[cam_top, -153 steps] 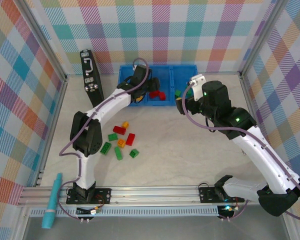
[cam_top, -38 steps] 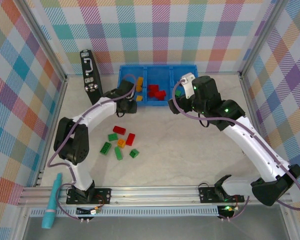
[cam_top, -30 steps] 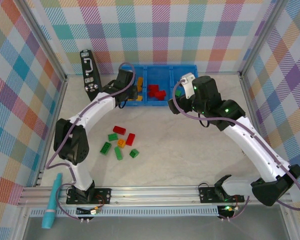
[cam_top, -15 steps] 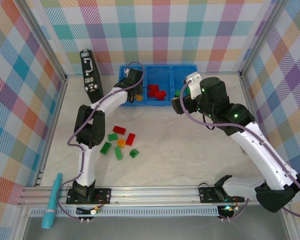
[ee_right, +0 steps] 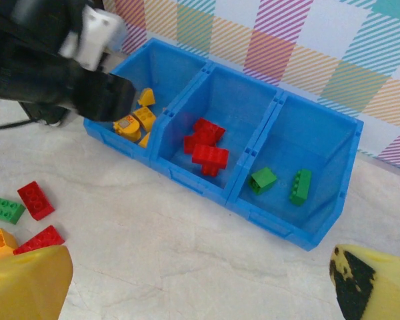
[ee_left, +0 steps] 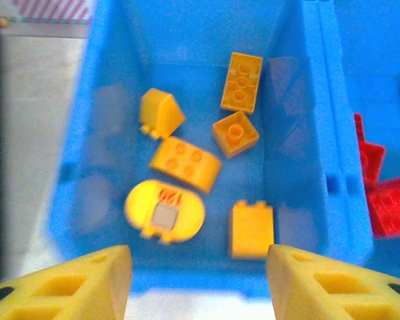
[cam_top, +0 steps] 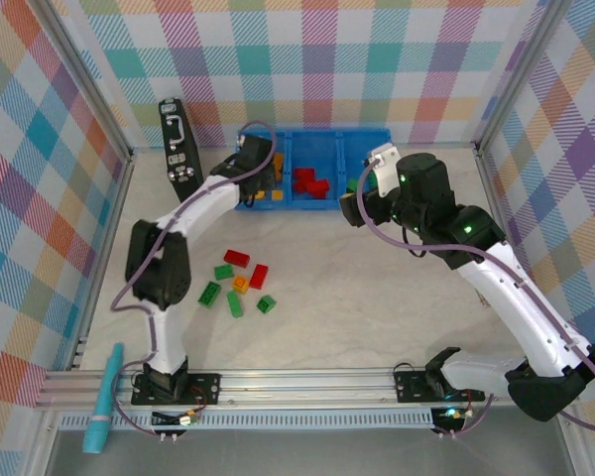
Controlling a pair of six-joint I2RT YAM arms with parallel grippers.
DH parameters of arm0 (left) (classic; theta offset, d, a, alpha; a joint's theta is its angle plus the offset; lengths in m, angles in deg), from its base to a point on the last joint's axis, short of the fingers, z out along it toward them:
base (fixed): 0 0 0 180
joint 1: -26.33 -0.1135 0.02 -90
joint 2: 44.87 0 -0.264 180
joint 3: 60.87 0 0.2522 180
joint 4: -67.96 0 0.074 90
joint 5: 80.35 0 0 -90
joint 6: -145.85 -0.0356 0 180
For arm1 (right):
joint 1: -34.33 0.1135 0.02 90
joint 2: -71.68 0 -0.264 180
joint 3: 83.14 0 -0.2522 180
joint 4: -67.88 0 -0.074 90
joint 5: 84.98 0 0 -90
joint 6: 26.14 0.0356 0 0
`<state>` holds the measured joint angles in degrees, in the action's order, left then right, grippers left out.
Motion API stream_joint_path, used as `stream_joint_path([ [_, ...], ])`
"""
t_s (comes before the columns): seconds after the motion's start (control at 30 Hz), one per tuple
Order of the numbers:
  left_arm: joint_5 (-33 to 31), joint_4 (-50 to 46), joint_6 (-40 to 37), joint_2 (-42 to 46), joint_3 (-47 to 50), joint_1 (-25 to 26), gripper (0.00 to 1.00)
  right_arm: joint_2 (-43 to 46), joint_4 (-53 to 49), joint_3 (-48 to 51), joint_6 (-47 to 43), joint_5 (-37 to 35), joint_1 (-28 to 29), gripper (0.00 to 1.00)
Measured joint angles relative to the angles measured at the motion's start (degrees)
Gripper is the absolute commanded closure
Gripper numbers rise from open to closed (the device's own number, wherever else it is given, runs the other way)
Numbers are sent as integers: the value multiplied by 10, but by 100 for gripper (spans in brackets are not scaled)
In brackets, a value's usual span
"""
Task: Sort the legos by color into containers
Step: Place the lego in the container, then pick up the lego from the center of the table.
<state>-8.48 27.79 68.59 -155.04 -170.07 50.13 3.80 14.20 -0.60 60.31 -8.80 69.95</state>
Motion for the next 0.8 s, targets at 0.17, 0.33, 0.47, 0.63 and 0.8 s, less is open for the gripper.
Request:
stream_joint_path([
  [0.17, 4, -77, -4, 171, 89, 0, 38, -8, -1, -2, 1, -5, 0, 1],
  [0.33, 39, -155, 14, 280, 186, 1, 34, -24, -2, -4, 11, -5, 0, 1],
  [0.47, 67, -199, 37, 323, 273, 12, 31, -23, -1, -4, 17, -5, 0, 1],
  [0.63, 85, -216, 71, 349, 354, 36, 25, -23, 0, -4, 22, -6, 0, 1],
  [0.8, 96, -208, 101, 349, 391, 62, 23, -21, 0, -4, 26, -6, 0, 1],
])
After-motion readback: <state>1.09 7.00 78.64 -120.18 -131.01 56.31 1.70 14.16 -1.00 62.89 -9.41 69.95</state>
